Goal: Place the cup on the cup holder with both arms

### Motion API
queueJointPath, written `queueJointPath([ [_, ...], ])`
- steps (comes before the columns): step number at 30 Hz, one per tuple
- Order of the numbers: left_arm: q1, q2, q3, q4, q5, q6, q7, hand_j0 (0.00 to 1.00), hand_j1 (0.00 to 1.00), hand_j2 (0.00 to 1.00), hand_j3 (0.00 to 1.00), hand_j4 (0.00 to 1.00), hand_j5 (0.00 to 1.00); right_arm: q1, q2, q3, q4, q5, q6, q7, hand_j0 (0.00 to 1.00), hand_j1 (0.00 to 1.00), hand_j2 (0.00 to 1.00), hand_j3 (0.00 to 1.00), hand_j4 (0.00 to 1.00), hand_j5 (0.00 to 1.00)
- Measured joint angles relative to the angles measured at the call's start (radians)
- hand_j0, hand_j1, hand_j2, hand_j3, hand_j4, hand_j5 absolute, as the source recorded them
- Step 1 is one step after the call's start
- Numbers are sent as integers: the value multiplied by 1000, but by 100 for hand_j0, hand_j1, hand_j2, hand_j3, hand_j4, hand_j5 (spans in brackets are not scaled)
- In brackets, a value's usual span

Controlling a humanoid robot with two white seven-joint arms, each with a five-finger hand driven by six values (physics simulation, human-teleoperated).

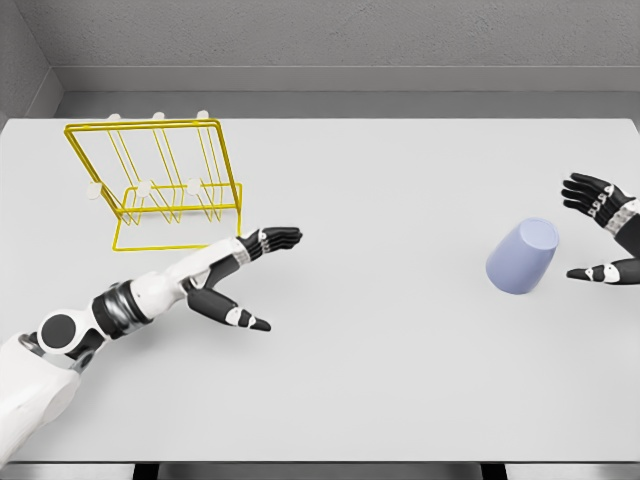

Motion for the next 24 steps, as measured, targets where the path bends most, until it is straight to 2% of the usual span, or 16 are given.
queueJointPath([
  [6,-2,1,7,-31,-3,7,0,100,100,100,100,100,100,6,53,-3,83,-2,0,0,100,100,100,100,100,100],
  [10,-3,0,8,-41,50,31,0,100,100,100,100,100,100,8,92,-2,126,-2,0,0,100,100,100,100,100,100],
  [14,-14,-9,7,-8,65,43,0,100,100,100,100,100,100,6,134,-2,158,0,1,0,100,100,100,100,100,100],
  [20,-17,-42,7,40,-13,95,0,100,100,100,100,100,100,6,163,3,172,3,1,0,100,100,100,100,100,100],
  [24,-17,-49,9,48,-29,107,0,100,100,100,100,100,100,8,177,7,179,8,1,0,100,100,100,100,100,100],
])
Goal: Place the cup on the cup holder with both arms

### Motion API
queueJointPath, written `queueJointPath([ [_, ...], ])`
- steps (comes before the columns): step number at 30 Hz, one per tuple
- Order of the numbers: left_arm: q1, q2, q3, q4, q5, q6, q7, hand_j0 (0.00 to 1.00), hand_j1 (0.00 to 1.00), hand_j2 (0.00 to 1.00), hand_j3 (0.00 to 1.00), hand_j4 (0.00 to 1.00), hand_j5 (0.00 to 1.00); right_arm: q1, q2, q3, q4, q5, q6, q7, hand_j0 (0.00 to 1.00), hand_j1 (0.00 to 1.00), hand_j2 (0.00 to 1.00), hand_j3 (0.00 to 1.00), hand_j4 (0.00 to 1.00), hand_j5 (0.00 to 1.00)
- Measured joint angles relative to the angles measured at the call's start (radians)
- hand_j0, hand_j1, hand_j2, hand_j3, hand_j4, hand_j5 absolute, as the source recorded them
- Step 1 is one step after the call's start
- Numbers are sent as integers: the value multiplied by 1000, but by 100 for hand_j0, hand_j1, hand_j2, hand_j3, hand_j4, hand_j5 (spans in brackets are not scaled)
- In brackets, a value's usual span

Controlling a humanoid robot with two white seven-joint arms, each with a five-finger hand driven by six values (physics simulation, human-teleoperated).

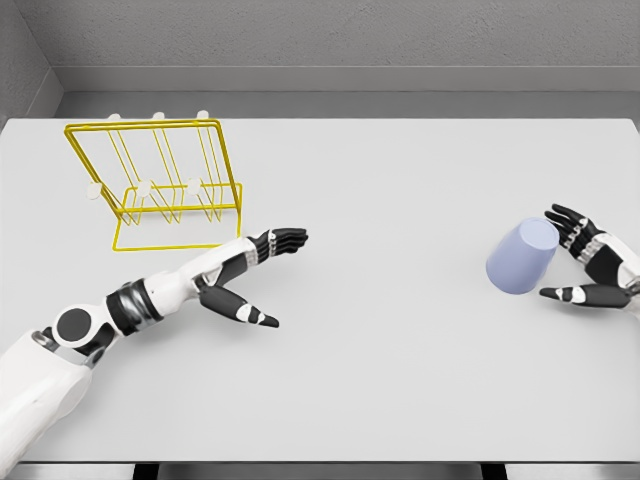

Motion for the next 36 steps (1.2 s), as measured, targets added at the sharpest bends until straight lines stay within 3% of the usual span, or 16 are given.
queueJointPath([
  [36,9,-2,27,-4,28,-3,0,100,100,100,100,100,100,-18,24,2,-29,32,0,0,100,100,100,100,100,100],
])
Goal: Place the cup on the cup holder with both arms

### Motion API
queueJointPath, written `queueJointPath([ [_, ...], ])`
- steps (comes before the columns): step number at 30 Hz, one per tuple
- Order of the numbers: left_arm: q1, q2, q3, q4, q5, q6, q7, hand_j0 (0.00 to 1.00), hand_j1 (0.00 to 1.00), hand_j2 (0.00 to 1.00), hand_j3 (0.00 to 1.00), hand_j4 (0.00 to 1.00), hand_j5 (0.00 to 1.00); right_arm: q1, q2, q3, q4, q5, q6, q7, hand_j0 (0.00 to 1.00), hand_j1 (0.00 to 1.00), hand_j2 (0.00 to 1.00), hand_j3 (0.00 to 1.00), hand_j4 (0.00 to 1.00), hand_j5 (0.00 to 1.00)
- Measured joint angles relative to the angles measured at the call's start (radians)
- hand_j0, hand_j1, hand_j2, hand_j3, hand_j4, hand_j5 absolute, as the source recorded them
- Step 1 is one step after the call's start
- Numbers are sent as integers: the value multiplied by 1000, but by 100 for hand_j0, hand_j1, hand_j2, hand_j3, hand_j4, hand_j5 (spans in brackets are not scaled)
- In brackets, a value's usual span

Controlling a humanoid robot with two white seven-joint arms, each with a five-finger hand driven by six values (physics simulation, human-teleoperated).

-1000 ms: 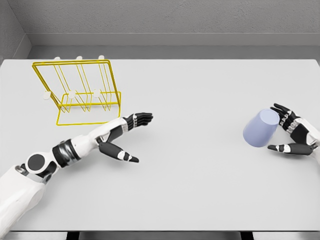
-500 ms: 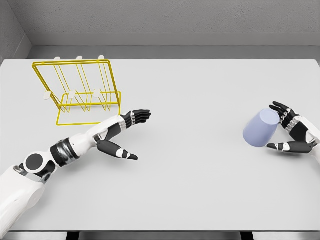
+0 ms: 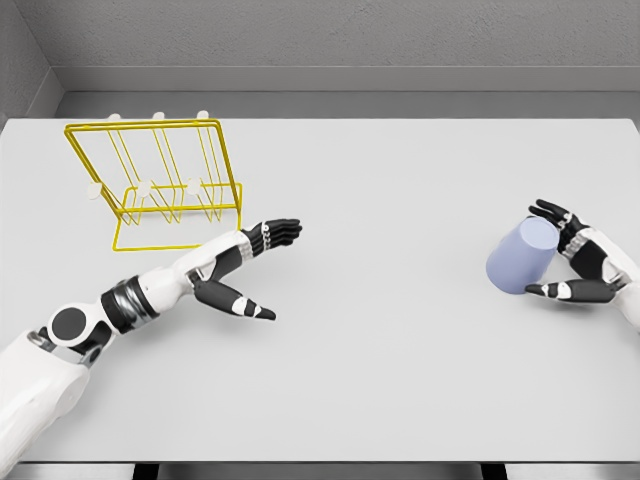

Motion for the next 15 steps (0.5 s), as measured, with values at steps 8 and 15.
queueJointPath([
  [8,0,2,0,1,0,1,0,100,100,100,100,100,100,-9,28,2,-3,13,0,0,100,100,100,100,100,100],
  [15,0,1,0,1,0,1,0,100,100,100,100,100,100,-11,38,3,-9,24,0,0,100,100,100,100,100,100],
])
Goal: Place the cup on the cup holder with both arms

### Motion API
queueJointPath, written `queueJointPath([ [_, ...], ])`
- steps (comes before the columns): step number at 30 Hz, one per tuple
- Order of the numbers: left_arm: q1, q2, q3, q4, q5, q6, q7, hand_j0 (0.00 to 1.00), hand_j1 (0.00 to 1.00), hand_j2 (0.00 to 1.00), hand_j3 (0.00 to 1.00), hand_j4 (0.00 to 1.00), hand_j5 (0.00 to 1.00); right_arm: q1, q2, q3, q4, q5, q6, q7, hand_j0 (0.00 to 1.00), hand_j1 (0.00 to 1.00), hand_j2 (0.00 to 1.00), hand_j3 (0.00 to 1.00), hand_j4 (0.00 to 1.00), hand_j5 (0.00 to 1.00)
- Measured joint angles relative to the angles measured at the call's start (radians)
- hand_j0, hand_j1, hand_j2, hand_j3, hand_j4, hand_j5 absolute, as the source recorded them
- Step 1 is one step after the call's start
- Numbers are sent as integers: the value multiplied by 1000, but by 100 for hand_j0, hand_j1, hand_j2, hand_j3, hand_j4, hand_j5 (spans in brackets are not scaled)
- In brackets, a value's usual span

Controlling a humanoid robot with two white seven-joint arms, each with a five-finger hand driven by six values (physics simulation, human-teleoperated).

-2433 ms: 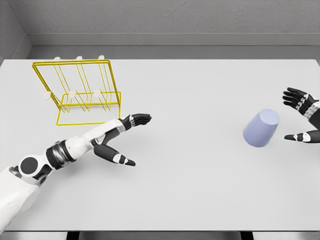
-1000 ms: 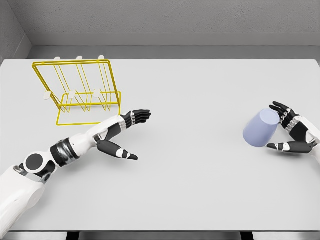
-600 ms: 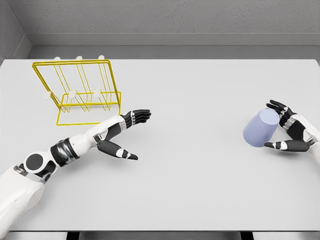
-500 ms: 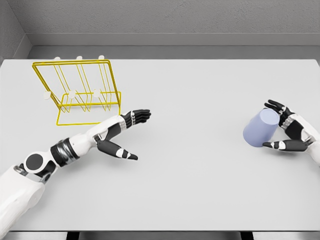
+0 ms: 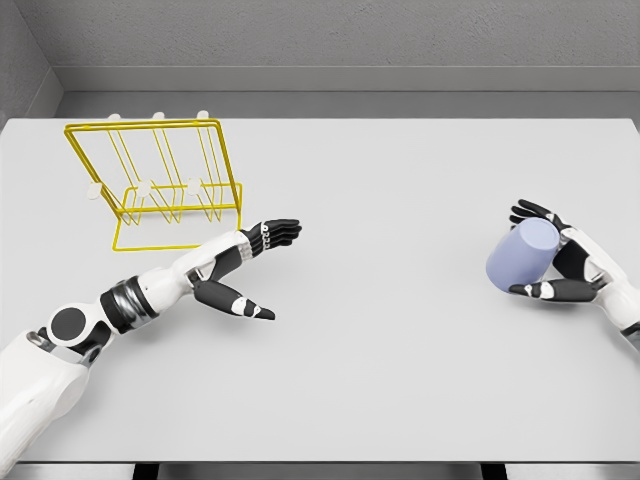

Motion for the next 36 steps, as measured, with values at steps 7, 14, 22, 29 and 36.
queueJointPath([
  [7,0,0,0,0,0,0,0,100,100,100,100,100,100,-8,10,0,-2,8,0,0,100,100,100,100,100,100],
  [14,2,-2,14,4,4,16,0,100,100,100,100,100,100,-14,16,5,-2,4,1,0,91,91,91,91,91,91],
  [22,0,-3,18,12,8,81,0,100,100,100,100,100,100,-14,20,7,0,0,2,-1,75,75,75,75,75,75],
  [29,0,-3,18,16,1,89,0,100,100,100,100,100,100,-21,19,7,1,6,0,0,75,75,75,75,75,75],
  [36,0,-3,18,17,-3,88,0,100,100,100,100,100,100,-41,12,6,-10,11,0,1,73,73,73,73,73,73],
])
